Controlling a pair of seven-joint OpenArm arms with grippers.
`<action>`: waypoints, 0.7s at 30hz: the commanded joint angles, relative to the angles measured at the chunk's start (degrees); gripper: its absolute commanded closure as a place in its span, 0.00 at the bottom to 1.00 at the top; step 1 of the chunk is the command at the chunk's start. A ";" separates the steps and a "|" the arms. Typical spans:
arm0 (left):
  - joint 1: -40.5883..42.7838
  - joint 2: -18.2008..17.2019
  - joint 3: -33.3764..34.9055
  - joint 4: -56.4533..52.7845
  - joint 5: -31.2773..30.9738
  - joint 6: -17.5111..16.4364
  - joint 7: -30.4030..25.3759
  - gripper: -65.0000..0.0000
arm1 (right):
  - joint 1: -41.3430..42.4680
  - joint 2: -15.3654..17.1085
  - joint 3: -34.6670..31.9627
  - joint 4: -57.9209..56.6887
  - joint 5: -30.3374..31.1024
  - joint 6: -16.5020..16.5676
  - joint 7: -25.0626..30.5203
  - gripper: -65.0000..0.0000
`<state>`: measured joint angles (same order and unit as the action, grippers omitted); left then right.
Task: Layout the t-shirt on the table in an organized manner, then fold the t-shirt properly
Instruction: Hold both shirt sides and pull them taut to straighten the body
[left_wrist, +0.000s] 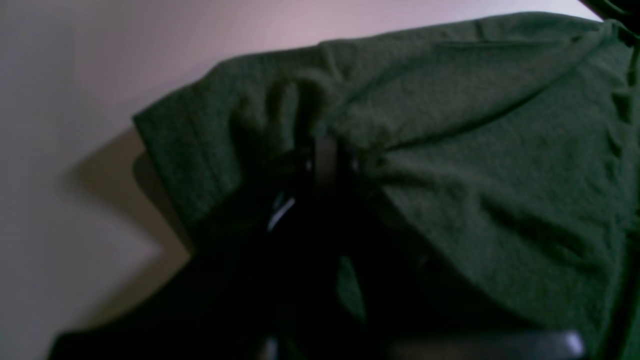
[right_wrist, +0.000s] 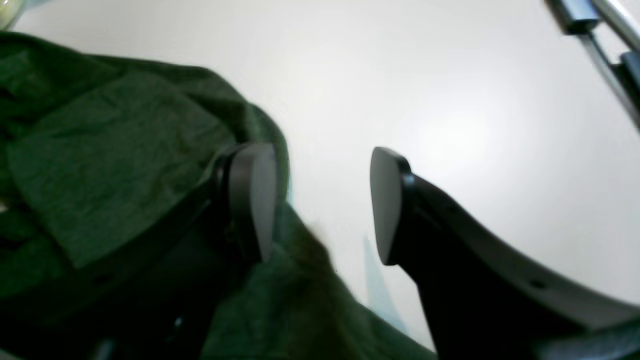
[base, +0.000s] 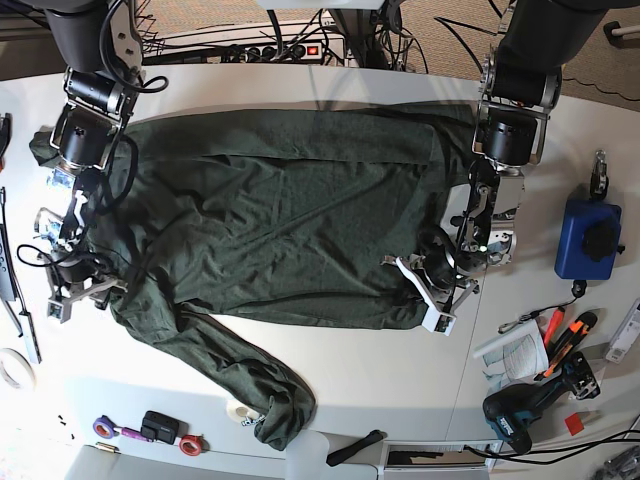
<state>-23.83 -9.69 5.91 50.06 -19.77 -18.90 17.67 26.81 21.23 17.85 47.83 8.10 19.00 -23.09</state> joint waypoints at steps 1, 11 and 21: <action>0.17 -0.79 0.02 -0.50 3.06 2.34 4.76 1.00 | 1.81 1.14 0.09 0.31 1.11 0.70 2.27 0.53; 0.20 -0.76 0.02 -0.50 3.08 2.32 4.55 1.00 | 1.77 -0.74 0.11 -3.41 1.51 0.94 4.79 0.53; 0.20 -0.79 0.02 -0.50 3.08 2.32 4.57 1.00 | 1.77 -3.98 0.11 -3.41 1.05 0.46 6.01 0.56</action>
<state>-23.83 -9.69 5.91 50.06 -19.77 -18.87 17.65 26.81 16.47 17.85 43.48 8.88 19.42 -18.96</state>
